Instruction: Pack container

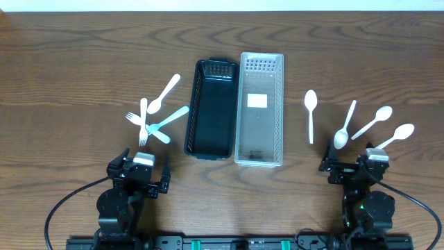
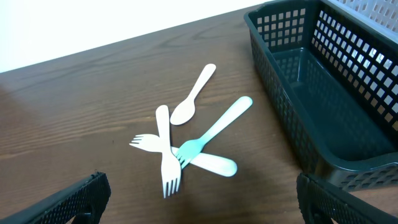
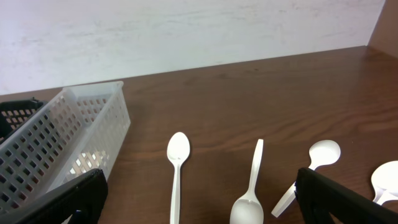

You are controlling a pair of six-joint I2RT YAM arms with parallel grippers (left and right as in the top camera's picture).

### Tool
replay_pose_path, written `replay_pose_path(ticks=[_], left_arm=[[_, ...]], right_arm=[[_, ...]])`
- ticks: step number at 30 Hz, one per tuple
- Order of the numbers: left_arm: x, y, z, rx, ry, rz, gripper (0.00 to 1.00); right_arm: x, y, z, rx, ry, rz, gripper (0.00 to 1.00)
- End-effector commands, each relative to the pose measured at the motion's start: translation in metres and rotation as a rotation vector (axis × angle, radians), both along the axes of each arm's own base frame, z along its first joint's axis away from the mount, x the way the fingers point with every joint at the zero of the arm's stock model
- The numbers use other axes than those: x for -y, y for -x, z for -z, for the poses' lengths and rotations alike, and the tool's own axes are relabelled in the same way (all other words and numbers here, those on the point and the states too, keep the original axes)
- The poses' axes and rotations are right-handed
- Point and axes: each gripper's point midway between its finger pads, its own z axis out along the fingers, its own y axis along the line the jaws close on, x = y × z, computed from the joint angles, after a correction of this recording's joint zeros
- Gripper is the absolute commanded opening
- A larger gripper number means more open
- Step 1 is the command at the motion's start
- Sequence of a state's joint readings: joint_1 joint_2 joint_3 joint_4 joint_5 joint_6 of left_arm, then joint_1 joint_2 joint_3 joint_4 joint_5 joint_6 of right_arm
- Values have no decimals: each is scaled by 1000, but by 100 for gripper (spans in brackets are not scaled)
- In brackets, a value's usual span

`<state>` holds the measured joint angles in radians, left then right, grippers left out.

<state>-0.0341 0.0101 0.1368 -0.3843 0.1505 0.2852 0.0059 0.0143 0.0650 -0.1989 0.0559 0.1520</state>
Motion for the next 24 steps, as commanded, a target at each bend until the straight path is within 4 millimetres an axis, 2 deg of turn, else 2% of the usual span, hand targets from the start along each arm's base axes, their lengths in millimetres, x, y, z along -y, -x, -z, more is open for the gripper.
replay_pose_path(ticks=[1, 20, 24], left_arm=[[-2, 0, 9, -16, 10, -13, 98], [-2, 0, 9, -16, 10, -13, 98], [-2, 0, 9, -16, 10, -13, 98]], right_arm=[[-3, 0, 0, 3, 6, -17, 99], [-3, 0, 0, 5, 6, -18, 99], [-8, 0, 1, 3, -62, -34, 99]])
